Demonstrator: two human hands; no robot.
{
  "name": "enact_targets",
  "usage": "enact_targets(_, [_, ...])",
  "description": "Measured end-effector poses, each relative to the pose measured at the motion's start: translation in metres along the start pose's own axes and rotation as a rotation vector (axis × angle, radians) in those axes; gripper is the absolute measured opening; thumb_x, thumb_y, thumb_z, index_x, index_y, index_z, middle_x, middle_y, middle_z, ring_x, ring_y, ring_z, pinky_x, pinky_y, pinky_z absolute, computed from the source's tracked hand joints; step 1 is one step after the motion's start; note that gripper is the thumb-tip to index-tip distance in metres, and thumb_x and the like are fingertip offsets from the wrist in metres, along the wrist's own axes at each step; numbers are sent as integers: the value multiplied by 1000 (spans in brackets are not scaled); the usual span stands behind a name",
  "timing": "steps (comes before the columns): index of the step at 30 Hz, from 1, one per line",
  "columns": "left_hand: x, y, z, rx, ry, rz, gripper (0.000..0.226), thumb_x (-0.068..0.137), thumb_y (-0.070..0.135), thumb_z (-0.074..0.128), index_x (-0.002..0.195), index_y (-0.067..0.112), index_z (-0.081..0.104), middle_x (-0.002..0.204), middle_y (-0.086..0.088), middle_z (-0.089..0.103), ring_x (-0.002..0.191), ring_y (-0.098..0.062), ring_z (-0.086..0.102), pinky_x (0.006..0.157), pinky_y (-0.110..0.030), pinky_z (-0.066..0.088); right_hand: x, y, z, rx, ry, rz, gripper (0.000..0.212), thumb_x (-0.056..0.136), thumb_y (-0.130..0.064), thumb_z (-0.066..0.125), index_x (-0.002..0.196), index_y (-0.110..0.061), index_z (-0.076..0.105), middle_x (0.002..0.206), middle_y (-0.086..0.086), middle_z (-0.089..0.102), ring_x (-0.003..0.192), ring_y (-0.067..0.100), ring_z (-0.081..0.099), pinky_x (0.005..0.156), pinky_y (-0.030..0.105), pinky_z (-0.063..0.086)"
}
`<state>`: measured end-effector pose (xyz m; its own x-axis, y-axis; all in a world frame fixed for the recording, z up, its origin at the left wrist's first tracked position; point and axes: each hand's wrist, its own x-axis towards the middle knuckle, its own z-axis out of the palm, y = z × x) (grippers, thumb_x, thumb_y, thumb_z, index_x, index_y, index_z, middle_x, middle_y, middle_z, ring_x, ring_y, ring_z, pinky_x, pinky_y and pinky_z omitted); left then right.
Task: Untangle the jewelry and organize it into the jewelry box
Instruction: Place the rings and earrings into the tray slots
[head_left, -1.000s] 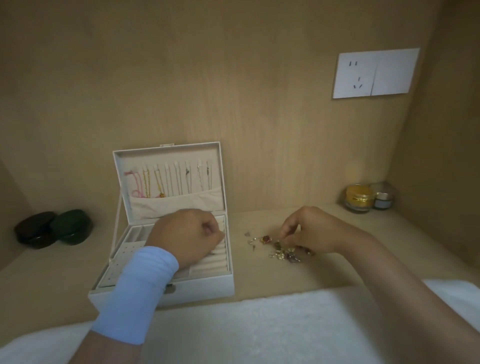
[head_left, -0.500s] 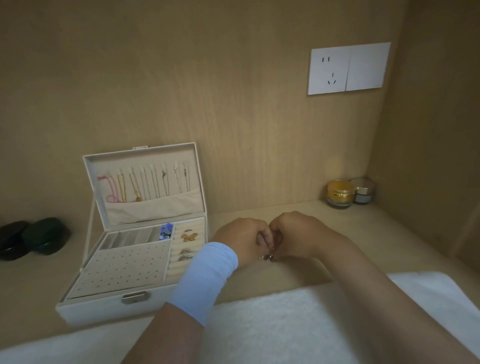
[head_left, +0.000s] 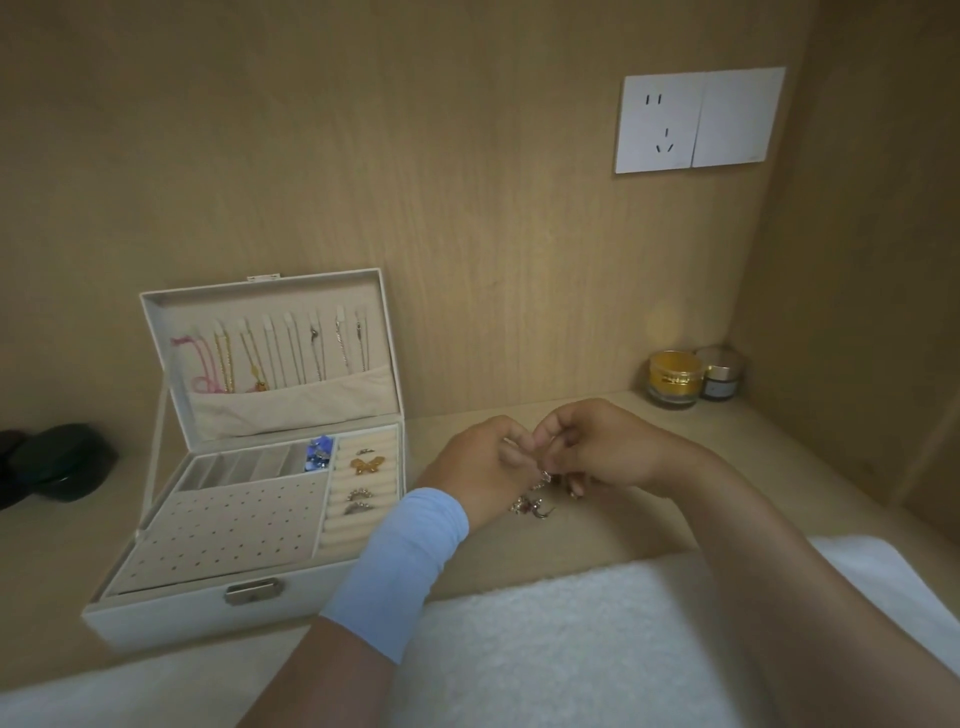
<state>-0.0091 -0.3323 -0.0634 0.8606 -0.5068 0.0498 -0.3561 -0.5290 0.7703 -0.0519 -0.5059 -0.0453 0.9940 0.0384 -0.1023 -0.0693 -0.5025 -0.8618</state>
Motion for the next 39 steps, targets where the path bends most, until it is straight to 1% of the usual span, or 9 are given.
enact_targets(3, [-1, 1, -6, -148, -1, -34, 11, 75, 22, 76, 78, 29, 69, 70, 7, 72, 69, -11, 68, 81, -35, 57, -1, -1, -1, 146, -10, 22, 24, 89, 3, 67, 112, -2, 59, 70, 9, 66, 50, 17, 58, 38, 22, 42])
enact_targets(7, [-3, 2, -15, -225, 8, -45, 8, 81, 13, 76, 81, 20, 73, 69, 2, 70, 59, -9, 61, 64, -24, 53, 0, -2, 1, 319, -39, 32, 21, 92, 2, 63, 112, -2, 58, 84, 17, 67, 65, 21, 68, 50, 28, 55])
enact_targets(12, [-5, 4, -23, -304, -30, -61, 14, 88, 4, 68, 88, 17, 70, 71, -4, 66, 56, -7, 60, 50, -17, 46, -1, -4, 2, 487, -74, 11, 23, 92, 6, 61, 113, -1, 60, 87, 17, 70, 74, 22, 72, 57, 28, 58])
enact_targets(17, [-10, 5, -37, -401, 45, -99, 5, 85, 10, 74, 87, 14, 72, 72, -9, 70, 63, -20, 59, 56, -28, 48, -4, -14, 8, 496, -127, -100, 39, 85, 13, 65, 121, 0, 63, 94, 14, 71, 79, 20, 72, 56, 24, 59])
enact_targets(22, [-27, 6, -57, -485, 47, -111, 7, 88, 16, 72, 92, 12, 75, 81, -4, 76, 62, -13, 63, 51, -22, 47, -6, -32, 22, 435, 18, -160, 21, 89, -7, 70, 108, 1, 72, 82, 13, 74, 66, 18, 69, 49, 25, 55])
enact_targets(27, [-46, -2, -85, -530, 10, -143, 12, 92, 17, 66, 101, 12, 73, 92, -3, 77, 64, -9, 61, 55, -20, 44, -3, -54, 42, 457, 49, -177, 13, 88, -10, 72, 97, -1, 73, 85, 13, 74, 62, 20, 66, 44, 26, 49])
enact_targets(30, [-55, -11, -105, -499, 43, -116, 11, 90, 14, 68, 99, 9, 72, 89, -4, 77, 63, -10, 60, 52, -19, 44, 4, -74, 58, 440, 33, -190, 10, 88, -10, 72, 96, -3, 73, 83, 12, 74, 60, 20, 65, 42, 26, 46])
enact_targets(34, [-66, -29, -144, -345, 142, -45, 7, 83, 14, 75, 90, 11, 73, 71, 3, 73, 61, -9, 62, 55, -16, 48, 24, -107, 86, 379, 22, -213, 13, 86, -11, 75, 98, -5, 74, 87, 9, 76, 58, 18, 66, 39, 25, 44])
enact_targets(39, [-71, -67, -187, -66, 275, -32, 5, 84, 26, 74, 87, 26, 78, 87, 11, 75, 83, 0, 66, 74, -13, 46, 59, -142, 123, 190, -10, -202, 13, 86, -15, 77, 98, -10, 75, 83, 7, 77, 57, 17, 68, 41, 24, 43])
